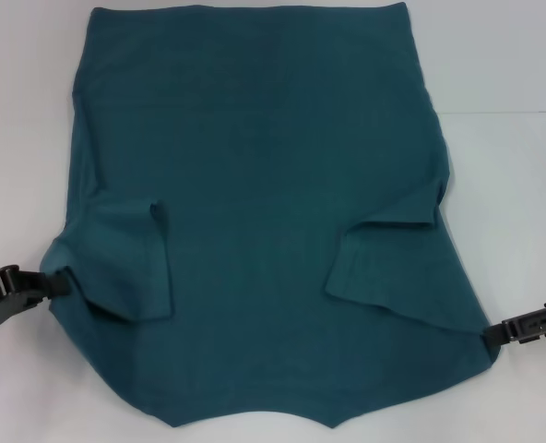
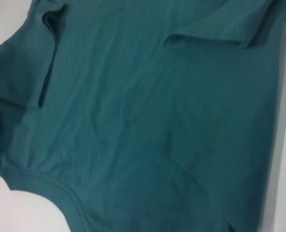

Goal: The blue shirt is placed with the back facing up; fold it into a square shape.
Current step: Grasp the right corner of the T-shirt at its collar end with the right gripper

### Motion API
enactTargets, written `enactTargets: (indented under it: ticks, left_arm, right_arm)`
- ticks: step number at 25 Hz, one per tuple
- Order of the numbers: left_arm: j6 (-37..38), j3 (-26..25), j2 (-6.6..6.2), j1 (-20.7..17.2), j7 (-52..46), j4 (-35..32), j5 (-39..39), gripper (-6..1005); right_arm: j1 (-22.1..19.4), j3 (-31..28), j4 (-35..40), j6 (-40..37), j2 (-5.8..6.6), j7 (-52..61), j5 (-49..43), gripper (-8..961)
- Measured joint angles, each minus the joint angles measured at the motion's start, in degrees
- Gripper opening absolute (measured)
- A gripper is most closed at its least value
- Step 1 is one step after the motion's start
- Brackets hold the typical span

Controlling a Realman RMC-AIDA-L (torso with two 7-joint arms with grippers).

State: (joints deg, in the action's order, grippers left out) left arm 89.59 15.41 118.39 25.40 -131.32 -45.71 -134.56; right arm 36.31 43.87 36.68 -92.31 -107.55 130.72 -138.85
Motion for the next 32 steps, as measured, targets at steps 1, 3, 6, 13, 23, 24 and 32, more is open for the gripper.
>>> enactTargets:
  ticks: [1,3,6,13,23,24,32]
  left_arm:
    - [-0.08,-0.01,0.00,0.00,0.01,0.20,0.00,-2]
    - [-0.18,-0.09,-0.05,0.00,0.01,0.63,0.00,-2]
    - [-0.54,-0.08,-0.11,0.00,0.01,0.88,0.00,-2]
    - [-0.89,0.04,-0.10,0.01,0.02,1.14,0.00,-1]
    - [-0.95,-0.12,-0.16,0.01,0.02,1.16,0.00,-1]
    - [-0.95,-0.12,-0.16,0.01,0.02,1.16,0.00,-2]
    - [-1.00,-0.12,-0.18,-0.09,0.02,1.17,0.00,-2]
  right_arm:
    - [0.02,-0.02,-0.05,0.27,-0.08,0.01,-0.01,752]
    - [0.02,-0.02,-0.12,0.82,-0.32,0.02,-0.03,750]
    - [-0.03,-0.02,-0.24,1.91,-0.76,0.09,-0.06,748]
    - [-0.01,0.02,-0.38,4.85,-1.41,2.40,-0.08,742]
    - [0.53,0.42,-0.38,5.33,-2.44,2.96,-0.16,733]
    - [0.60,0.51,-0.38,5.34,-2.59,2.96,-0.20,733]
    - [0.61,1.29,-0.38,5.30,-2.86,2.96,-0.31,726]
